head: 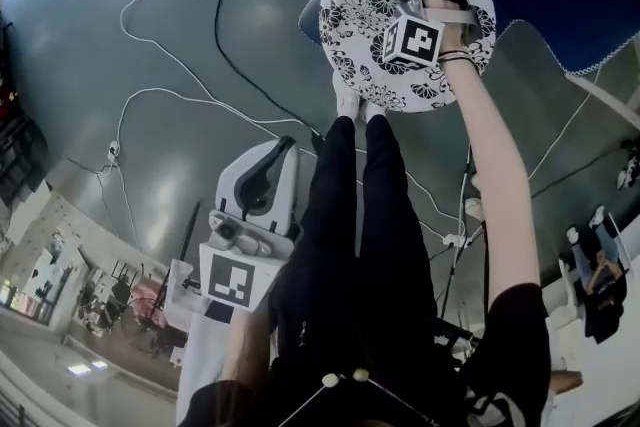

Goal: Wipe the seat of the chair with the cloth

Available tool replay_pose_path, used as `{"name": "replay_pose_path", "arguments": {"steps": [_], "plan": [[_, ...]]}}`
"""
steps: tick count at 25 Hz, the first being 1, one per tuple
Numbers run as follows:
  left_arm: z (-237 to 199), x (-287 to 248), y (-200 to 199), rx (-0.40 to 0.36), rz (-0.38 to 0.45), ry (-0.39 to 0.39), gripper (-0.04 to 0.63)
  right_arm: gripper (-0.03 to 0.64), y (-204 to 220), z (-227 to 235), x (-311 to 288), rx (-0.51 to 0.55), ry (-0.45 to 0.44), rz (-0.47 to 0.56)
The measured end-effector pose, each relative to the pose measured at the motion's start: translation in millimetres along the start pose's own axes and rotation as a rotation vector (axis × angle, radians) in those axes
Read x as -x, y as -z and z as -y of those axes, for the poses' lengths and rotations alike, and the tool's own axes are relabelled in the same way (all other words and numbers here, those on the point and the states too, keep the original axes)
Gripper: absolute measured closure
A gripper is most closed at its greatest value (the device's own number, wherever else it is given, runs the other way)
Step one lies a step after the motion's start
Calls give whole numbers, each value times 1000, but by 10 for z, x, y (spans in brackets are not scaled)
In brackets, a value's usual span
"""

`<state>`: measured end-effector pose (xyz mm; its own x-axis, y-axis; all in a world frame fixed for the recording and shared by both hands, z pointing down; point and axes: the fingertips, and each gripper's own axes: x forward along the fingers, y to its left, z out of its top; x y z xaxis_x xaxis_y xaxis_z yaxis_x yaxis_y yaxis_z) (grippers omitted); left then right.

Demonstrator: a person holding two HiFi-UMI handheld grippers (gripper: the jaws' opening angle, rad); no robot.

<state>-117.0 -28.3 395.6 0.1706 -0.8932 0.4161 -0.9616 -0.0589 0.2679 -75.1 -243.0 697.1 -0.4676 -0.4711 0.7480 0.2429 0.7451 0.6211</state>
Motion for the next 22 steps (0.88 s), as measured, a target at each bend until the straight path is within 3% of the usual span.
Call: {"name": "replay_pose_path", "arguments": {"steps": [11,22], "plan": [[-108,-145,-64,-2,17,2,588,563,-41,-262,17,53,-69,17],[-114,-169,-123,-11,39,14,588,563,-171,-1255,636,100,-189,30]]}}
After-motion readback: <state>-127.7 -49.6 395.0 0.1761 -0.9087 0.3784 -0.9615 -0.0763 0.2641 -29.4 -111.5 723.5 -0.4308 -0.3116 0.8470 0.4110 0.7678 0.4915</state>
